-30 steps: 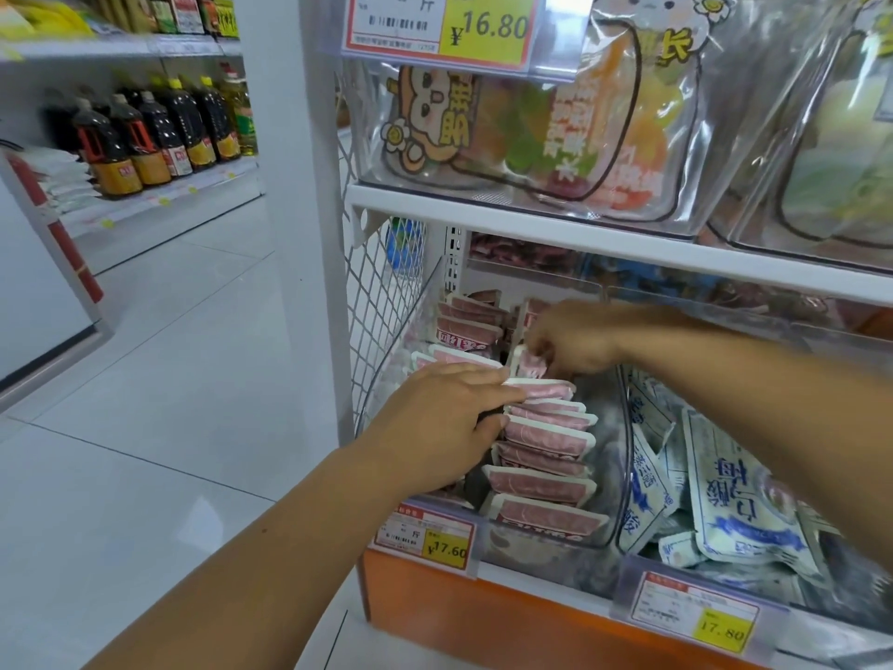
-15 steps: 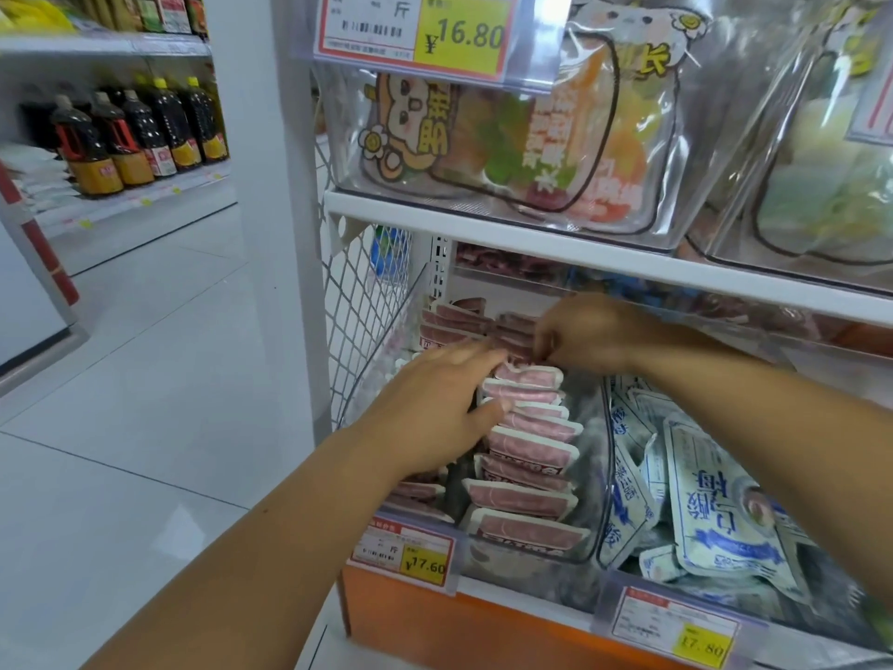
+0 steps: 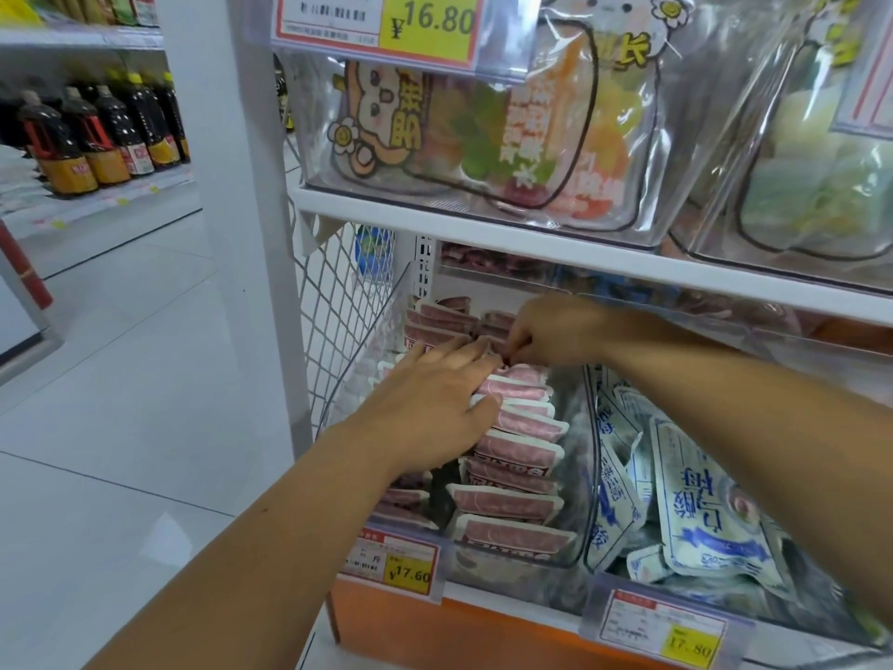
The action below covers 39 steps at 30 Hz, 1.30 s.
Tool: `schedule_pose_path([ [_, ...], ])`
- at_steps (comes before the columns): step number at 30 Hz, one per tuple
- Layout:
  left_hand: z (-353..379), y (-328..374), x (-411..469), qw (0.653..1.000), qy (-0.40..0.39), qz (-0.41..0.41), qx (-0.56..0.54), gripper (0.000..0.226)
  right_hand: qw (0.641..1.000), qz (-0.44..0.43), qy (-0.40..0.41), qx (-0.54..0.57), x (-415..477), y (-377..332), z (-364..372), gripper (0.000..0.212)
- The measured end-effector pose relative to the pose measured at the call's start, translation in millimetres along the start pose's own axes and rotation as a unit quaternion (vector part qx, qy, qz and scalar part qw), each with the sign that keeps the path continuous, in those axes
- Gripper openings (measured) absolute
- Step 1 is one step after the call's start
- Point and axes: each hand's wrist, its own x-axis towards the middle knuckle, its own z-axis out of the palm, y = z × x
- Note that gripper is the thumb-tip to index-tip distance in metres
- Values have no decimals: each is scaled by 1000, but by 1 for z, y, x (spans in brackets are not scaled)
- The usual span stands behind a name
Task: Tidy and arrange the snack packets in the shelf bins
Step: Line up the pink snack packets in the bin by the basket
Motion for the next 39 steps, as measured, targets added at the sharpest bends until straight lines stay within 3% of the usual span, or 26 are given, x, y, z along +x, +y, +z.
schedule_pose_path([
  [7,7,4,14,1000,-5,7,-11,59,994,31,-5,102,0,8,-18,20],
  [13,10,4,11,1000,-10,-2,11,55,999,53,-12,2,18,8,-4,10],
  [18,9,4,6,1000,-22,-2,8,56,996,52,75,12,15,17,1,24],
  [20,8,4,7,1000,-27,0,10,55,996,44,74,5,15,17,4,28],
  [22,8,5,8,999,-34,0,13,55,998,39,50,-7,16,14,8,15],
  [23,8,5,8,999,-37,-1,15,55,999,30,45,-2,15,12,8,4],
  [27,9,5,8,1000,-26,-1,12,57,989,46,92,104,13,22,-1,12],
  [29,10,3,7,1000,-22,-4,3,58,989,54,106,88,11,25,-3,14],
  [34,9,-1,6,1000,20,0,6,63,997,56,44,28,14,12,-3,28],
  [36,3,-5,4,999,29,1,23,69,997,56,51,-13,19,9,1,25],
  [39,-3,-17,-2,999,-21,-25,30,80,995,57,66,-43,19,15,5,15],
])
